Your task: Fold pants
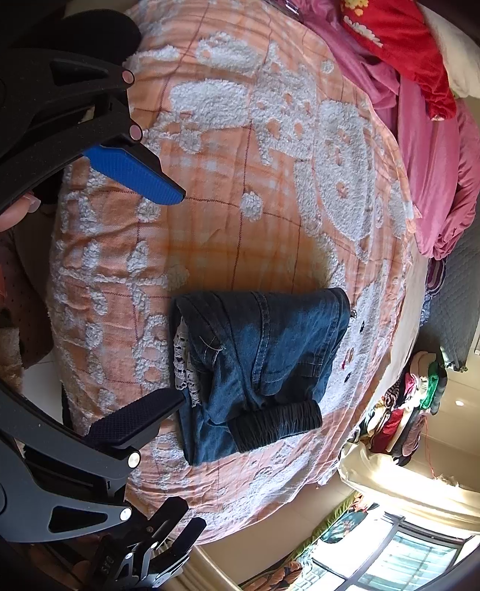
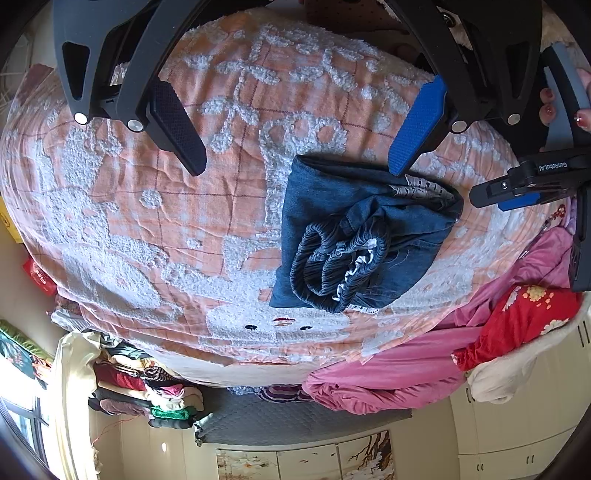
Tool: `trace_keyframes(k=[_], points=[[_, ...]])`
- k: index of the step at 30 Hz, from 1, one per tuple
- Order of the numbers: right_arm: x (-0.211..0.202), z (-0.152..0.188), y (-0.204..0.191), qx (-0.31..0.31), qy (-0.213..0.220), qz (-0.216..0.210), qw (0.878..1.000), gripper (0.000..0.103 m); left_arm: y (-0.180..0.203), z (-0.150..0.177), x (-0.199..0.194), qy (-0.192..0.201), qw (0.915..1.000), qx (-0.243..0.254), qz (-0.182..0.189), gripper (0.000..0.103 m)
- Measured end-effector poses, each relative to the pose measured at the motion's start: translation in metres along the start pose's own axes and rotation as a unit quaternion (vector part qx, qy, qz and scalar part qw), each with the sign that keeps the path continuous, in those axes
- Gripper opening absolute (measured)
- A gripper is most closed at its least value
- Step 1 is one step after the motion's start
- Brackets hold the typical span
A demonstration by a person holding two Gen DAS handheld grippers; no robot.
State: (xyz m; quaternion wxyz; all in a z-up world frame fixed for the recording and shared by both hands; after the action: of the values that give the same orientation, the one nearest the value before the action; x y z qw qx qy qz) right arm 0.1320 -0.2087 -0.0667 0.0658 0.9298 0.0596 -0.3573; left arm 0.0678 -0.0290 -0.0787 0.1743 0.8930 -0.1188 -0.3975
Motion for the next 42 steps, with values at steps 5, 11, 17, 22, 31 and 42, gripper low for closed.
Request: trace_keyframes(k=[5, 11, 17, 22, 31, 42], points=[[0.000, 0.001, 0.000, 0.001, -0.001, 0.002, 1.000, 0.098, 0.002, 0.001, 0.001, -0.004, 1.0000, -0.004, 0.008, 0.093], [0.000, 0.001, 0.000, 0.001, -0.002, 0.002, 1.000, 0.098, 0.002, 0.002, 0.002, -0.007, 0.9998, -0.013, 0.016, 0.093], [0.001, 0.002, 0.000, 0.000, -0.003, 0.003, 1.000, 0.098, 0.001, 0.000, 0.000, -0.005, 0.9999, -0.009, 0.007, 0.093], [0.001, 0.002, 0.000, 0.000, -0.003, 0.003, 1.000, 0.098, 0.001, 0.001, -0.001, -0.006, 0.9999, -0.010, 0.009, 0.093], [0.002, 0.001, 0.000, 0.000, -0.003, 0.003, 1.000, 0.098, 0.001, 0.002, 0.000, -0.009, 0.9999, -0.008, 0.007, 0.093], [0.011, -0.004, 0.016, 0.008, -0.011, 0.012, 1.000, 0.098, -0.002, -0.002, 0.003, -0.017, 0.9998, 0.009, -0.005, 0.093]])
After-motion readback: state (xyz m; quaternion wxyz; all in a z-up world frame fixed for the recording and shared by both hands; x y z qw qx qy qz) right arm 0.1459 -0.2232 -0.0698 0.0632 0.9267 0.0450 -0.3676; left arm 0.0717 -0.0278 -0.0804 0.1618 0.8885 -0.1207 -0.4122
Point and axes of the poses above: each gripper's, at about its wrist camera, not at the fingertips, and x roughly the way its jaws point, y to its right, z to its underside, the point moved 10 cm from there along x, roughly the way its jaws point, and after that the axes turned 15 degrees about z, right-handed, at the moved point
